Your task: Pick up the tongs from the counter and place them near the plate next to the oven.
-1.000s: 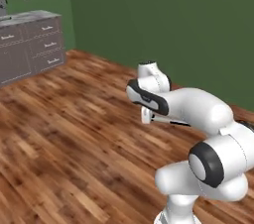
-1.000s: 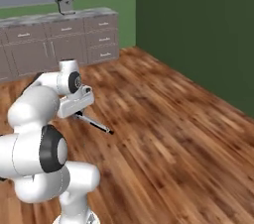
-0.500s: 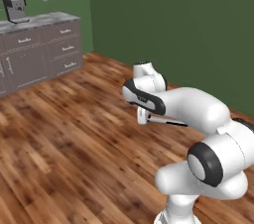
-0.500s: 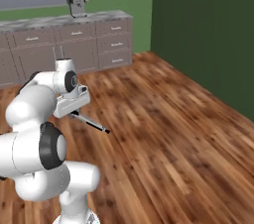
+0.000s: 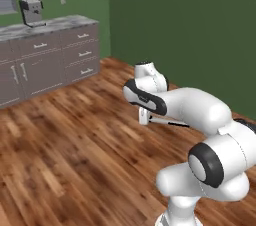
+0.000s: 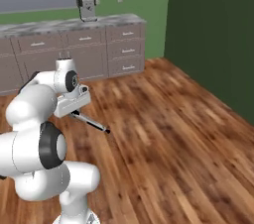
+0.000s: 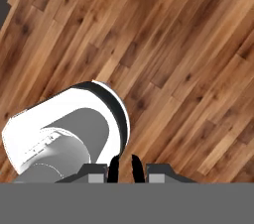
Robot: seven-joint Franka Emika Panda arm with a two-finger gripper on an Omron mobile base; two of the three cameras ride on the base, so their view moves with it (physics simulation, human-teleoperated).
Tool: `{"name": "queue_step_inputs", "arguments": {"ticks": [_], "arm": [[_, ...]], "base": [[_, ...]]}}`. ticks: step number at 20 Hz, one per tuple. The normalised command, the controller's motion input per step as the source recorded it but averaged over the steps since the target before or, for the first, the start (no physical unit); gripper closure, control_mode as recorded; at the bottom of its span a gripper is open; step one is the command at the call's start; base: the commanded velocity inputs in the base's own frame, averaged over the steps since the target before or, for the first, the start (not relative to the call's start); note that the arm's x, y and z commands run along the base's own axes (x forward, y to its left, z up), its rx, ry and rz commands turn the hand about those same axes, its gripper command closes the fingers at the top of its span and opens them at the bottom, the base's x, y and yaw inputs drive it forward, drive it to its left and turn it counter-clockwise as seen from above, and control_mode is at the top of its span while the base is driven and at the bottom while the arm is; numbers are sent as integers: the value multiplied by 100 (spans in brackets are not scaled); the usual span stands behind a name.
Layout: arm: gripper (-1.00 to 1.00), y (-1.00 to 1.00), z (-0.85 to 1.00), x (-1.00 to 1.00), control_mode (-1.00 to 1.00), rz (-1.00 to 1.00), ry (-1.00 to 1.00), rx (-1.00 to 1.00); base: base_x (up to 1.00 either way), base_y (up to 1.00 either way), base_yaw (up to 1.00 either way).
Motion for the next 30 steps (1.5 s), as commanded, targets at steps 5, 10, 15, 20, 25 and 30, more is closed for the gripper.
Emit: {"name": "queue_step_inputs", "arguments": {"ticks": [5, 10, 15, 20, 25, 30], "arm": [[100, 0, 0, 0, 100, 0, 0, 0], [100, 0, 0, 0, 100, 0, 0, 0], [100, 0, 0, 0, 100, 0, 0, 0], [100, 0, 0, 0, 100, 0, 0, 0], [100, 0, 0, 0, 100, 0, 0, 0], [100, 0, 0, 0, 100, 0, 0, 0]], "base": [[73, 34, 27], [17, 3, 91], [43, 0, 78], [75, 0, 49], [87, 0, 33], [90, 0, 29]]}}
